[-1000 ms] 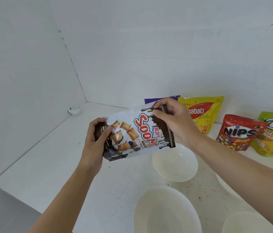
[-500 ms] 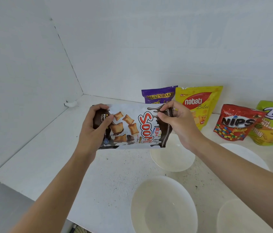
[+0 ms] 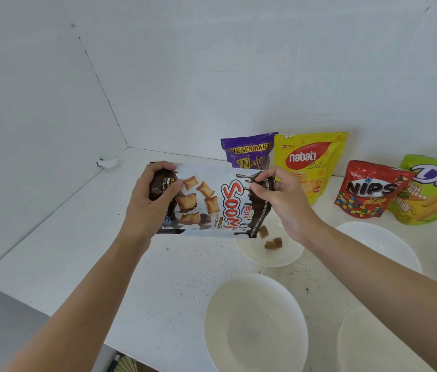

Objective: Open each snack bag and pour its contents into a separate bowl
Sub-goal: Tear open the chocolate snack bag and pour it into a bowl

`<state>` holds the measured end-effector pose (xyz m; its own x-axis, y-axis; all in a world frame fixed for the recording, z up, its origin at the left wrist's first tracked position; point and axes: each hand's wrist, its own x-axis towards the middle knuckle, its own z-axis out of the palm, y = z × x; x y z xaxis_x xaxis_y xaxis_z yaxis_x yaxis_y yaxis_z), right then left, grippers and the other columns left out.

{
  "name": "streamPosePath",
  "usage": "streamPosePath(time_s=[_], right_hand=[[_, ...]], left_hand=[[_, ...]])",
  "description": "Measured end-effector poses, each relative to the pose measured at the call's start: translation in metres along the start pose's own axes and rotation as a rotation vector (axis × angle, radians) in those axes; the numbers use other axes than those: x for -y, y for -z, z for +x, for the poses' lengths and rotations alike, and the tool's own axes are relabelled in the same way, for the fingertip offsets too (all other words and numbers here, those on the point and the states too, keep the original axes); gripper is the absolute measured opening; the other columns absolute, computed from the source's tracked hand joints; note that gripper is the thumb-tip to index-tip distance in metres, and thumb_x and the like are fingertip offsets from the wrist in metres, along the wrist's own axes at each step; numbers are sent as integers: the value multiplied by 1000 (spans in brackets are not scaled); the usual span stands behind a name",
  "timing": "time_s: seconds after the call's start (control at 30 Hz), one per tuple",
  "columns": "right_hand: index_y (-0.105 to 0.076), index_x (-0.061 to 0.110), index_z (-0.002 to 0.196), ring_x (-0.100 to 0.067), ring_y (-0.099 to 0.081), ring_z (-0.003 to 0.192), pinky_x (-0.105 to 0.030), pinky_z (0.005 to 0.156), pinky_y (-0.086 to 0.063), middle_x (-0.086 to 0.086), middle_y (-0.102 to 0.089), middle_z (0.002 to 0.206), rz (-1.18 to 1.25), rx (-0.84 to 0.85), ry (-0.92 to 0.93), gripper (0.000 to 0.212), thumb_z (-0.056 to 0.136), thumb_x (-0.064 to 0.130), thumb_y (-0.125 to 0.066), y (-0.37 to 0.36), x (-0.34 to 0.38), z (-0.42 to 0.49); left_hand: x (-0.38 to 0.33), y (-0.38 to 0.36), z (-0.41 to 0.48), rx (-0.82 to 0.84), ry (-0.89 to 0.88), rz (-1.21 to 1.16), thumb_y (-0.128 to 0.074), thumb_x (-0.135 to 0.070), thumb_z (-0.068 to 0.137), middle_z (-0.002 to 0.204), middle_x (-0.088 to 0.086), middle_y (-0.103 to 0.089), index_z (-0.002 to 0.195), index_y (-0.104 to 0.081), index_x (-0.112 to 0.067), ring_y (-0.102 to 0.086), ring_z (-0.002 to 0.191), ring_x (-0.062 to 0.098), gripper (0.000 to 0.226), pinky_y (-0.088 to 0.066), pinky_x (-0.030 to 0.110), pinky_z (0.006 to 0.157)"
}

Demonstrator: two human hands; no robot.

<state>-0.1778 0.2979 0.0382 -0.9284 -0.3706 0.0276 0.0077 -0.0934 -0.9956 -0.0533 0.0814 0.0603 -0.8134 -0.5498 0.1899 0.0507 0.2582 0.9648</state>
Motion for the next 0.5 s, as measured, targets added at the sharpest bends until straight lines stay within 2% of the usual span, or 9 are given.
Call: streamPosePath(time_s=[0.13, 0.3, 0.4, 0.5], right_hand=[[-62, 15, 89, -29, -73, 92, -45, 78, -62, -18, -72, 105, -19, -7, -9, 16, 88, 2, -71, 0, -3, -1], [-61, 16, 89, -29, -73, 92, -35, 71, -60, -21, -71, 104, -22, -5, 18, 16, 89, 3, -70, 0, 2, 1], [-61, 15, 92, -31, -72, 93, -45, 77, -62, -22, -70, 104, -26, -15, 60, 12, 91, 6, -69, -1, 8, 3], [-56, 10, 97, -29, -71, 97, -47, 77, -62, -19, -67, 109, -10, -50, 87, 10, 93, 5, -64, -3, 9, 4]], left_hand=[[-1, -1, -2, 8, -5, 14, -67, -21, 96, 111, -12, -63, 111, -63, -38, -64, 112, 25, 23, -57, 60, 89], [-6, -1, -1, -4, 4, 5, -66, -22, 97, 109, -17, -62, 111, -62, -39, -65, 113, 22, 22, -60, 58, 85], [-12, -1, 1, -17, -18, -12, -66, -23, 97, 111, -19, -61, 113, -62, -38, -64, 113, 20, 22, -61, 57, 81], [-17, -1, 4, -10, -55, -14, -65, -22, 97, 115, -15, -62, 112, -63, -38, -64, 114, 19, 22, -61, 53, 85]])
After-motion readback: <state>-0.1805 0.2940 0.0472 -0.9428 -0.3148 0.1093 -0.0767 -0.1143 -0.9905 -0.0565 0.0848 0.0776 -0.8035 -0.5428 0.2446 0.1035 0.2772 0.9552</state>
